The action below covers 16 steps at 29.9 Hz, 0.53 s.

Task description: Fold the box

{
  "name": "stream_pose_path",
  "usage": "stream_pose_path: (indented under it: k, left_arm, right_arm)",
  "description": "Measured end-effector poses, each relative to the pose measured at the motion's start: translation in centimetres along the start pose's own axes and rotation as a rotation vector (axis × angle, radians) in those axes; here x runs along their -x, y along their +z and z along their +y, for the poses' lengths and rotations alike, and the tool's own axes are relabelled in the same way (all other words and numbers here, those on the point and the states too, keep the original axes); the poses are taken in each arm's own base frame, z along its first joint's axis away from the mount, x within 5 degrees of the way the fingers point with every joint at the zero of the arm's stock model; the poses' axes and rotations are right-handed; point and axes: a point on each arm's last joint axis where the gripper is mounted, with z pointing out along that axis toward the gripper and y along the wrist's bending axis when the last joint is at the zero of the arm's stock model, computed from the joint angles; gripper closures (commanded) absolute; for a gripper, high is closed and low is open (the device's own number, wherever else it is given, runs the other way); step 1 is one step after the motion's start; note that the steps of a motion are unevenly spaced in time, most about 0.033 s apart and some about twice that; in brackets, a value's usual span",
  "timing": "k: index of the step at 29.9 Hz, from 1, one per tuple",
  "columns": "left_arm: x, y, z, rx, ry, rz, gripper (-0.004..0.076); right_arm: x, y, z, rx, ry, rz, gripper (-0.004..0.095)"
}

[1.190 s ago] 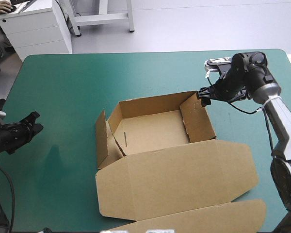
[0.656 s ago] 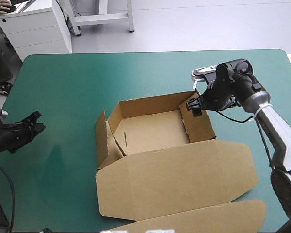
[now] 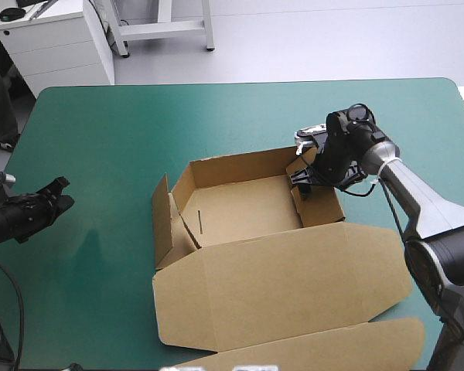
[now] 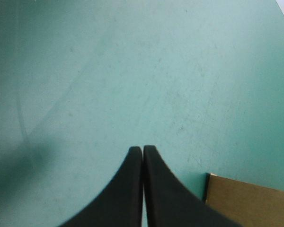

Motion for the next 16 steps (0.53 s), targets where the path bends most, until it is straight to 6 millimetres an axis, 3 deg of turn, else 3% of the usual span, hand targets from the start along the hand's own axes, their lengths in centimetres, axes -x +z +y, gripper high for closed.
stream_pose_path:
  k: [2,4,9,16]
  left_arm:
    - [0.00,0.00,0.00,0.000,0.000,0.000,0.0734]
    - [0.00,0.00,0.00,0.000,0.000,0.000,0.0734]
    - [0.00,0.00,0.00,0.000,0.000,0.000,0.0734]
    - [-0.07,0.00,-0.05,-0.005,0.000,0.008,0.0734]
  right_arm:
    - [0.06,0.38,-0.01,0.000,0.000,0.009,0.0150]
    - [0.10,0.67,-0.02,0.000,0.005,0.016,0.0280]
    - [-0.07,0.76,-0.02,0.000,0.010,0.039,0.0936]
    - [-0.11,0.61,-0.05,-0.004,0.015,0.037,0.0909]
